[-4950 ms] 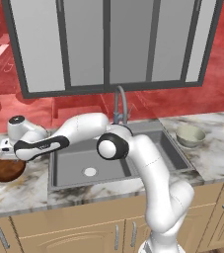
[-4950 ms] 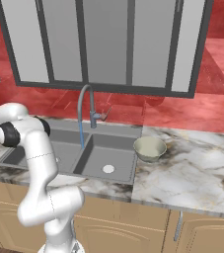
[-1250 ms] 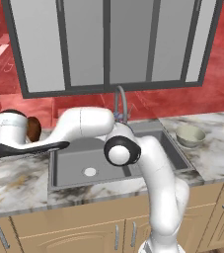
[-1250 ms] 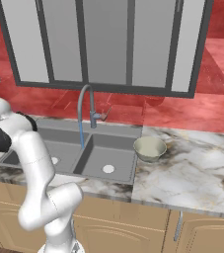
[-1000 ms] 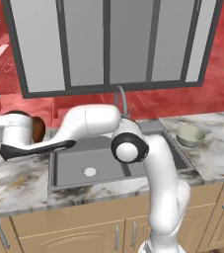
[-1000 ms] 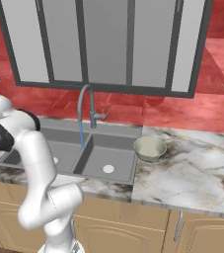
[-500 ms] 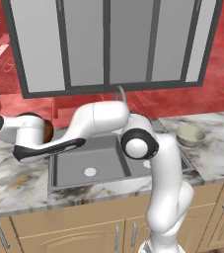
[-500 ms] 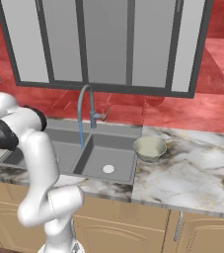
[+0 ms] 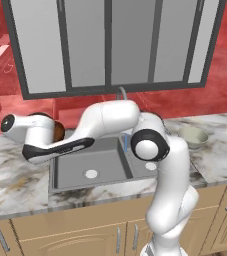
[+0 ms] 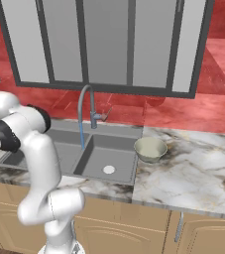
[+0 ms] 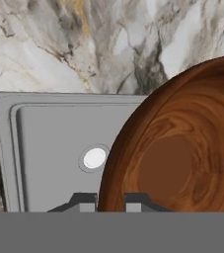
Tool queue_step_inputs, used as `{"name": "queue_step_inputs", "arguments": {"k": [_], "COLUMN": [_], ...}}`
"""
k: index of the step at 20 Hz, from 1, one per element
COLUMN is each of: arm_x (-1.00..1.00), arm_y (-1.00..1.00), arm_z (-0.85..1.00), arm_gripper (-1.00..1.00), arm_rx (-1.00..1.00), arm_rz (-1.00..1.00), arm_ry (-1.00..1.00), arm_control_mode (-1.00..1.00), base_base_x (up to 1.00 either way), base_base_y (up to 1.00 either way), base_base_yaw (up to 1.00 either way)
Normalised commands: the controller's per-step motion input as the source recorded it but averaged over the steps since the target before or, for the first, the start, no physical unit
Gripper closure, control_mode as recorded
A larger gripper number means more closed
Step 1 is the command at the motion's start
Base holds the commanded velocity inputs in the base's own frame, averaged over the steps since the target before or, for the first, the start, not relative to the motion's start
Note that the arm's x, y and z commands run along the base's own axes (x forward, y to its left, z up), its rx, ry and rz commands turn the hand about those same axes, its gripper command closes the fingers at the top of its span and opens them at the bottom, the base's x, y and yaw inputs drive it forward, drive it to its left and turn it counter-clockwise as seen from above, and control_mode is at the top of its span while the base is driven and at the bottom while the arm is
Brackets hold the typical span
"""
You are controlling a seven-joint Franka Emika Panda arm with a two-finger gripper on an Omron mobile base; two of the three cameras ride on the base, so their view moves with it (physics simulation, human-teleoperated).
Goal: Rinse each bowl for a few seconds and place them down in the sink or on the counter.
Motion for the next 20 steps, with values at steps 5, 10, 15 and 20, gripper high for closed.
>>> {"name": "queue_step_inputs", "arguments": {"k": [5,10,15,20], "arm_x": [0.0,0.01,0.08,0.1], "arm_y": [-0.34,-0.34,-0.31,-0.31], "arm_z": [-0.03,-0.03,-0.06,-0.08], "arm_gripper": [1.0,1.0,1.0,1.0], "arm_rx": [0.05,0.05,0.05,0.06], "arm_rz": [-0.13,-0.11,-0.06,-0.02], "arm_ry": [0.0,0.01,0.03,0.05], "arm_control_mode": [-1.0,-1.0,-1.0,-1.0], "base_base_x": [0.0,0.0,0.0,0.0], "base_base_y": [0.0,0.0,0.0,0.0], "base_base_yaw": [0.0,0.0,0.0,0.0]}}
